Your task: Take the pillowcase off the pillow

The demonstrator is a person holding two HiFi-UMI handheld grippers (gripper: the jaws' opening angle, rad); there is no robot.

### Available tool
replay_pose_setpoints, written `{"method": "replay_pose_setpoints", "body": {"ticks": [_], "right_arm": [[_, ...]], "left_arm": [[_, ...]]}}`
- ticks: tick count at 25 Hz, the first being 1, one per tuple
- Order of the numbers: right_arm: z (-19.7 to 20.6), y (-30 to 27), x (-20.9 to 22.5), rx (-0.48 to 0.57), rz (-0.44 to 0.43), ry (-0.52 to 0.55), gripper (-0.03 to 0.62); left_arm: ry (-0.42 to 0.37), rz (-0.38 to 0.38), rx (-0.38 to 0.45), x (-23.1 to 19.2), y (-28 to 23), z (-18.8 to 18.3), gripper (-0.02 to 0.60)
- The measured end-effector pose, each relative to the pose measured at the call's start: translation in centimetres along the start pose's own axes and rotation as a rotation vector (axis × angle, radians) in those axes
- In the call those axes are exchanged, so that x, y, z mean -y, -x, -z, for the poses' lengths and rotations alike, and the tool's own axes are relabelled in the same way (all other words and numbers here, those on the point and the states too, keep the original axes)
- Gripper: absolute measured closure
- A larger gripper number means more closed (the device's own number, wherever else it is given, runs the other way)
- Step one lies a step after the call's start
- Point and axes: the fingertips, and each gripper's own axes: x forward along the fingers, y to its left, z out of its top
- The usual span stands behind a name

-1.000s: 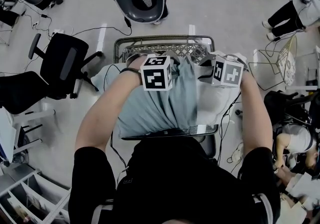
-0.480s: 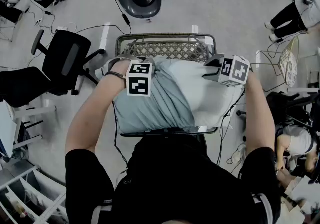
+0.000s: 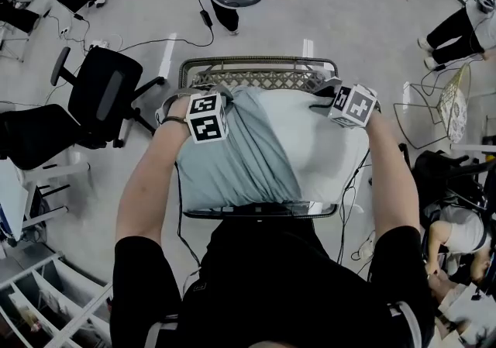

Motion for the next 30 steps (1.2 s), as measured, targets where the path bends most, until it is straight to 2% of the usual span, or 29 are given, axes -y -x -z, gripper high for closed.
{"method": "replay_pose_setpoints", "body": {"ticks": [2, 3, 4, 6, 9, 12, 15, 19, 21, 24, 28, 30], "right_arm": [[0.5, -1.1, 2.7, 0.006, 0.045, -0.039, 0.478], [0.5, -1.3, 4.4, 0.028, 0.087, -0.073, 0.566], [0.3, -1.1, 6.2, 0.057, 0.129, -0.110, 0.588], [-0.4, -0.6, 8.7, 0.088, 0.166, -0.132, 0.586], [-1.9, -0.8, 8.4, 0.083, 0.151, -0.065, 0.579], [-2.8, -1.6, 4.5, 0.129, 0.107, -0.053, 0.482], [-1.6, -2.2, 0.0, 0.132, 0.111, -0.054, 0.419], [0.3, -2.2, -5.9, 0.138, 0.161, -0.114, 0.398], [1.7, -2.2, -8.9, 0.144, 0.187, -0.160, 0.396], [4.4, -2.5, -13.3, 0.108, 0.243, -0.201, 0.384], [8.5, -3.8, -18.6, -0.023, 0.304, -0.183, 0.330], [10.2, -4.5, -20.2, -0.072, 0.350, -0.165, 0.307]], "left_arm": [[0.017, -0.020, -0.047, -1.7, -1.3, 0.5, 0.572], [0.021, -0.035, -0.076, -2.6, -1.8, 0.8, 0.575], [0.027, -0.052, -0.103, -3.6, -2.1, 1.3, 0.577], [0.067, -0.057, -0.123, -5.1, -2.6, 1.7, 0.576], [0.176, -0.032, -0.055, -5.0, -3.0, 0.8, 0.575], [0.233, -0.032, 0.009, -2.4, -3.2, -0.7, 0.575], [0.228, -0.035, 0.058, 1.1, -3.2, -2.8, 0.573], [0.217, -0.021, 0.167, 6.2, -2.2, -5.9, 0.571], [0.208, 0.004, 0.215, 9.3, -1.8, -7.8, 0.533], [0.147, 0.053, 0.263, 14.3, -1.9, -10.6, 0.461], [0.049, 0.111, 0.296, 20.8, -2.7, -13.4, 0.424], [0.004, 0.104, 0.286, 22.9, -3.5, -14.2, 0.398]]}}
